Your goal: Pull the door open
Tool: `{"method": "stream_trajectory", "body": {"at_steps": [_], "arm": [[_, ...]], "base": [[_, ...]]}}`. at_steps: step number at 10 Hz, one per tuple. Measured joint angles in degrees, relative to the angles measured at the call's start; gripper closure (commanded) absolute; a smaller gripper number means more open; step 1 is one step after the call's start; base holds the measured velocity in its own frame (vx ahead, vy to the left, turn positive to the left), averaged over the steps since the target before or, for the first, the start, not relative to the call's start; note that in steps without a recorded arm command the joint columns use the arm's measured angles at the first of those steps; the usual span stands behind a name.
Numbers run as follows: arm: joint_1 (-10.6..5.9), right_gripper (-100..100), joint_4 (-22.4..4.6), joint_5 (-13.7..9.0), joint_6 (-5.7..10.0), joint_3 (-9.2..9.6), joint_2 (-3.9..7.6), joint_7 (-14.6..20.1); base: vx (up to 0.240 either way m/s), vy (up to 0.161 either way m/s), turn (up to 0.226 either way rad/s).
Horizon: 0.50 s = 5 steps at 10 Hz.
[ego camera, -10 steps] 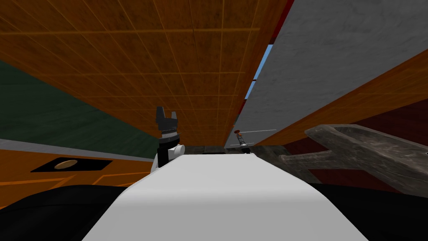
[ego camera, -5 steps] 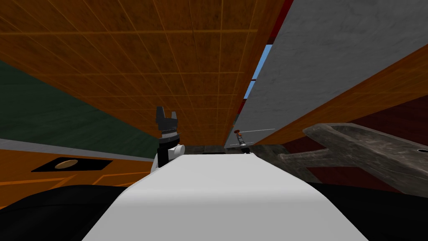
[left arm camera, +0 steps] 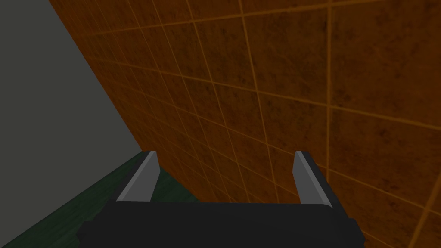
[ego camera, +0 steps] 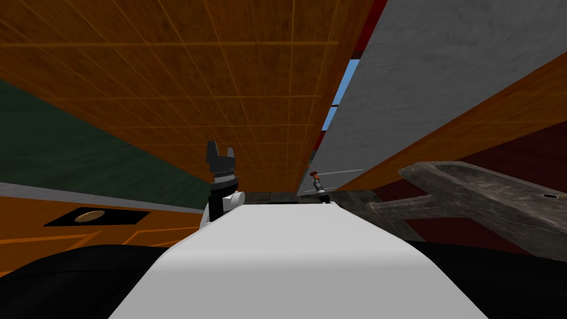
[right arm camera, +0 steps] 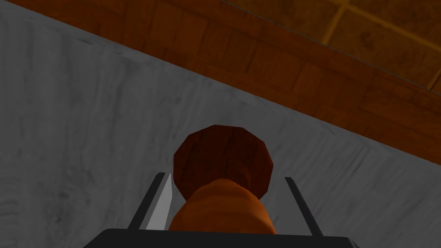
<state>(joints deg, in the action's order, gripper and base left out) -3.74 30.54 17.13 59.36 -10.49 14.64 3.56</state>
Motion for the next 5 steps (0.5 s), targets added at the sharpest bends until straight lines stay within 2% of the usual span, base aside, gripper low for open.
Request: {"method": "stream_trajectory", "body": {"at_steps": [1,2,4,5], "arm": [[0.14,100,0.3,-0.1,-0.12,0.25,-0.02,1.2],[-0.78,100,-1.5,-0.3,0.68,0.61,-0.06,2.4],[-0.29,100,-0.4,-0.4,0.22,1.56,-0.25,5.0],[-0.68,100,-1.2,-0.6,0.52,2.23,-0.22,6.8]], "base": [[-0.020,-0.002,-0.015],[-0.026,0.011,0.011],[-0.029,0.011,-0.021],[-0.026,0.008,-0.008]]}}
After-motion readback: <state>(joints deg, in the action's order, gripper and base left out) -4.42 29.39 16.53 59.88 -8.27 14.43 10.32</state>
